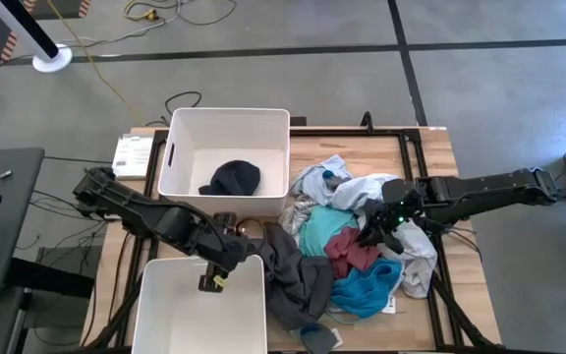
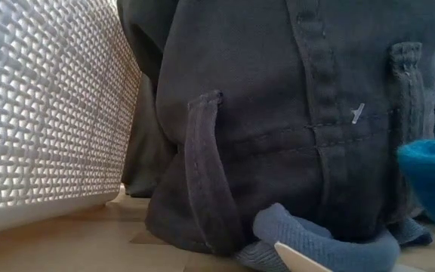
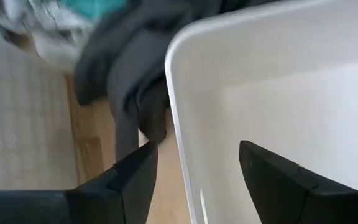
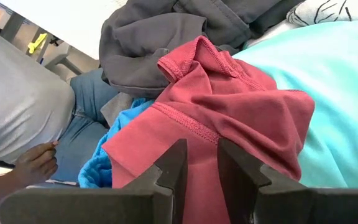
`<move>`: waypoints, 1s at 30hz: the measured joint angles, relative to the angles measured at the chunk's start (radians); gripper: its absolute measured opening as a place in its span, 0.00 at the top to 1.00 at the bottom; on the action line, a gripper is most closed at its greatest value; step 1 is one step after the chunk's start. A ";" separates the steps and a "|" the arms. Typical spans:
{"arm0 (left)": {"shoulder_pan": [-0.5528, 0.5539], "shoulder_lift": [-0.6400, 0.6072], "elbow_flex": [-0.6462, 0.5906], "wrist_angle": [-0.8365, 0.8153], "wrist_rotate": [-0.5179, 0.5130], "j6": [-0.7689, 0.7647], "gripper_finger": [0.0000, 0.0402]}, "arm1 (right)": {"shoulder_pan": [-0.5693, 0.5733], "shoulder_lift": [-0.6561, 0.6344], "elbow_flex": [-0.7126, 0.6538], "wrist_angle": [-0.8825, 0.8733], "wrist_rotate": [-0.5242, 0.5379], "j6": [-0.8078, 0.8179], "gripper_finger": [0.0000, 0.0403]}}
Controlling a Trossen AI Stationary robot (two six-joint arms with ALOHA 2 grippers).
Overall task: Sort clothes
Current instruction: Put the black shorts into the top white laundry bin
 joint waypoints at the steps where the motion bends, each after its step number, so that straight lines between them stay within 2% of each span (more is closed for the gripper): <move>1: 0.002 0.000 0.017 0.002 -0.018 0.017 0.45 | 0.000 0.000 0.000 0.000 0.000 0.000 0.73; 4: 0.015 0.000 0.059 0.037 -0.062 0.073 0.45 | 0.000 0.000 0.000 0.000 0.000 0.000 0.73; 9: 0.065 0.000 0.086 0.192 -0.065 0.191 0.45 | 0.000 0.000 0.000 0.000 0.000 0.000 0.73; 15: 0.161 0.047 0.086 0.336 0.090 0.283 0.45 | 0.000 0.000 0.000 0.000 0.000 0.000 0.73; 22: 0.232 0.144 0.086 0.354 0.232 0.326 0.45 | 0.000 0.000 0.000 0.000 0.000 0.000 0.73; 30: 0.254 0.237 0.086 0.395 0.306 0.362 0.45 | 0.000 0.000 0.000 0.000 0.000 0.000 0.73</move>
